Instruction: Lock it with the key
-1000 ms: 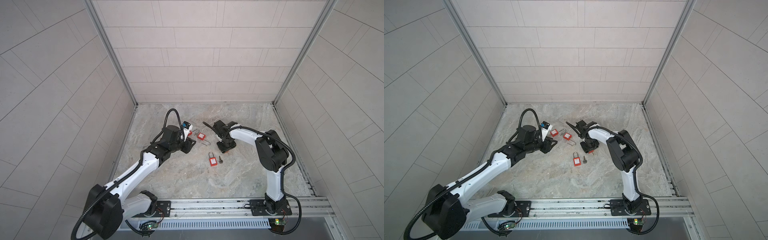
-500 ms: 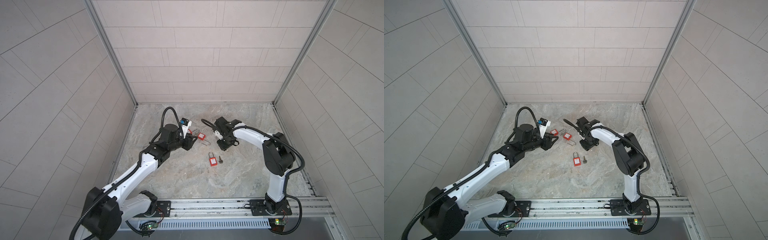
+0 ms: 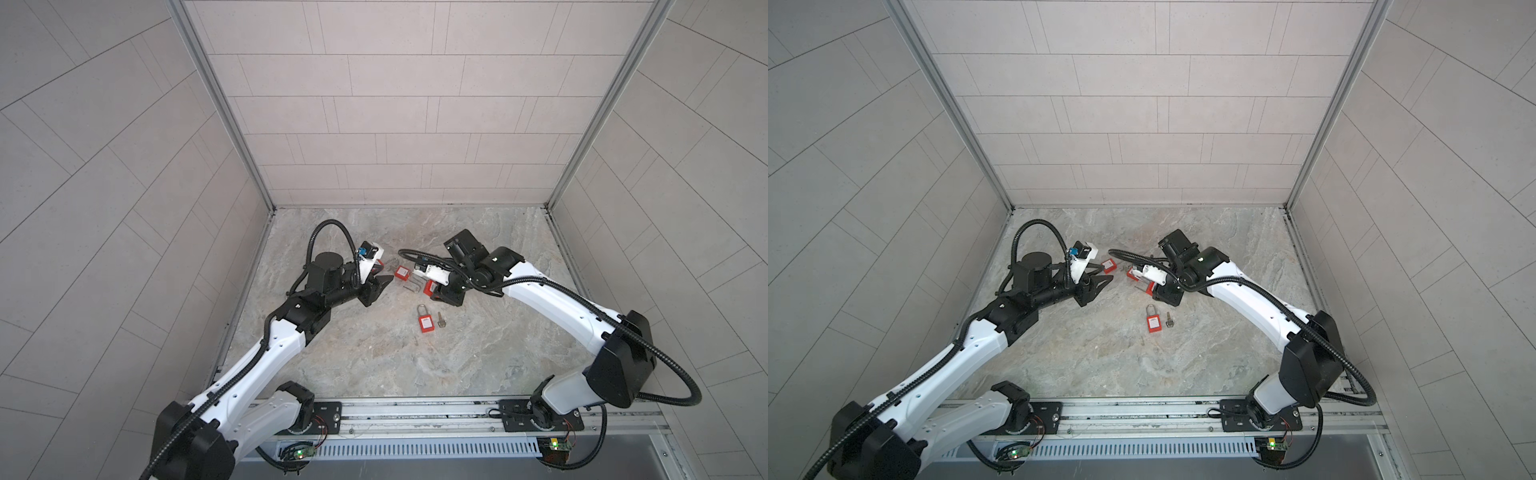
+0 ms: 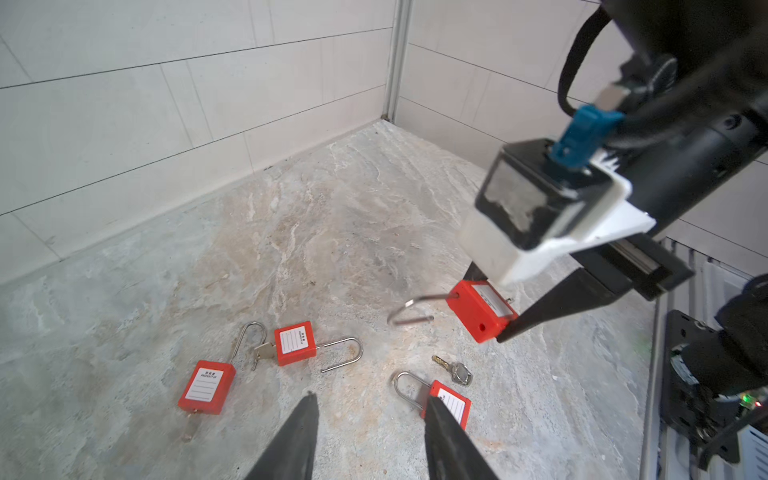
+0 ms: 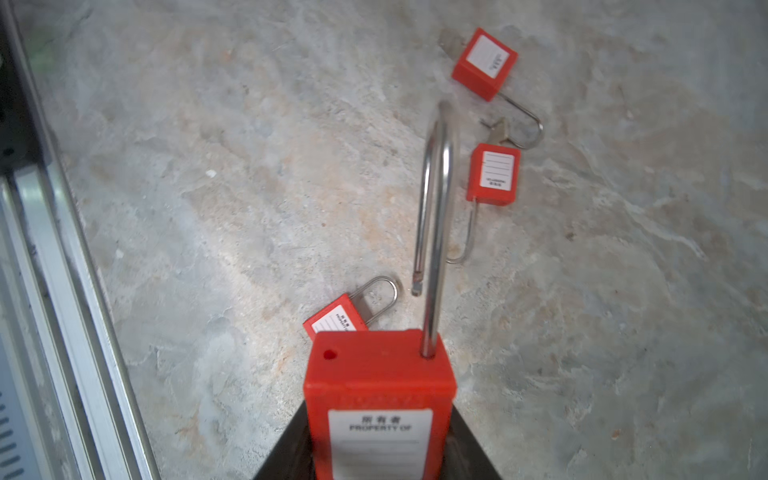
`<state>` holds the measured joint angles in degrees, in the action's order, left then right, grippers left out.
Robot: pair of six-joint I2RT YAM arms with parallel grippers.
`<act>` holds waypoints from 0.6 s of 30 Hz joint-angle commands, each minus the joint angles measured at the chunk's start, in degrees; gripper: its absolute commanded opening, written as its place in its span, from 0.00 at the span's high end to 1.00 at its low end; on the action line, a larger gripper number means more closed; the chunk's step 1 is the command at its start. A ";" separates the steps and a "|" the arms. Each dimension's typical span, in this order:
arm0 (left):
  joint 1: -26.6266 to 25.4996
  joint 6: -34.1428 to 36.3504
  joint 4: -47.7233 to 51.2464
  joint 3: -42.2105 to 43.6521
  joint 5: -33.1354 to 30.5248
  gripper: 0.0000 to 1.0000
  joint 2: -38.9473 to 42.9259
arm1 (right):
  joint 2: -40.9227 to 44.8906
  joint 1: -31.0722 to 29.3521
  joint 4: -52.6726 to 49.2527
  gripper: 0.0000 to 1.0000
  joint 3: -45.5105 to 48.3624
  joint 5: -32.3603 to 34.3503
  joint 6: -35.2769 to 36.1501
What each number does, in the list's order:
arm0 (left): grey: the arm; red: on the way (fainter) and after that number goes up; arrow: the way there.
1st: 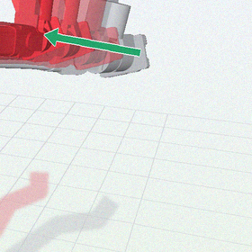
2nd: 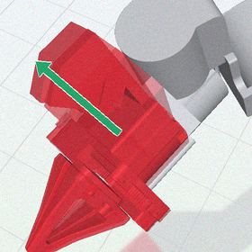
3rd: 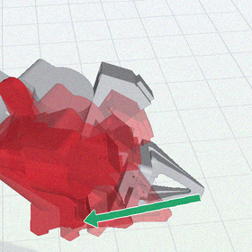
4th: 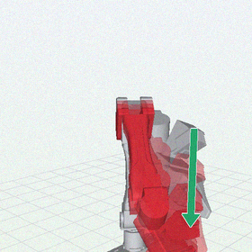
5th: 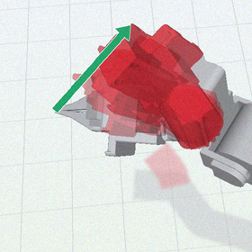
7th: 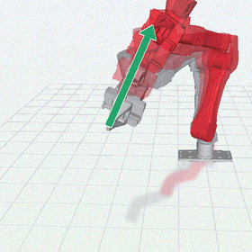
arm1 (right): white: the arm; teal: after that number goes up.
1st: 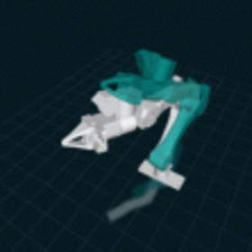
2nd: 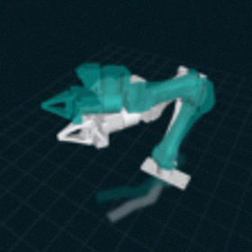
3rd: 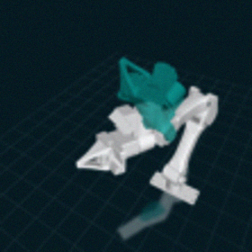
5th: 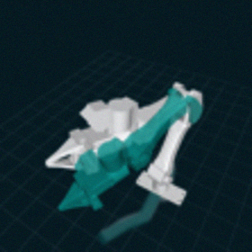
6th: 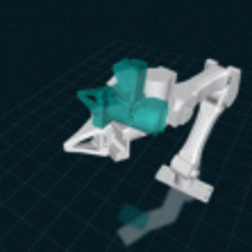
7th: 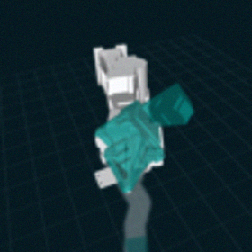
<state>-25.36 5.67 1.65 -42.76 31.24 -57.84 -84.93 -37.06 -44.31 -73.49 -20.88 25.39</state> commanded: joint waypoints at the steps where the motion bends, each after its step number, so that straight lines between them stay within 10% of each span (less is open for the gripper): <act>1: 0.40 5.38 0.78 0.46 8.31 0.53 1.14 | 1.73 -2.62 1.00 0.80 0.29 -0.58 4.37; 18: 0.38 19.01 11.88 1.60 12.31 0.62 2.80 | 1.17 -8.32 -0.44 0.82 -2.07 2.69 4.32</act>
<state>-25.17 20.34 12.75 -42.35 43.66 -56.36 -84.73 -44.97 -43.99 -73.45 -18.57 28.49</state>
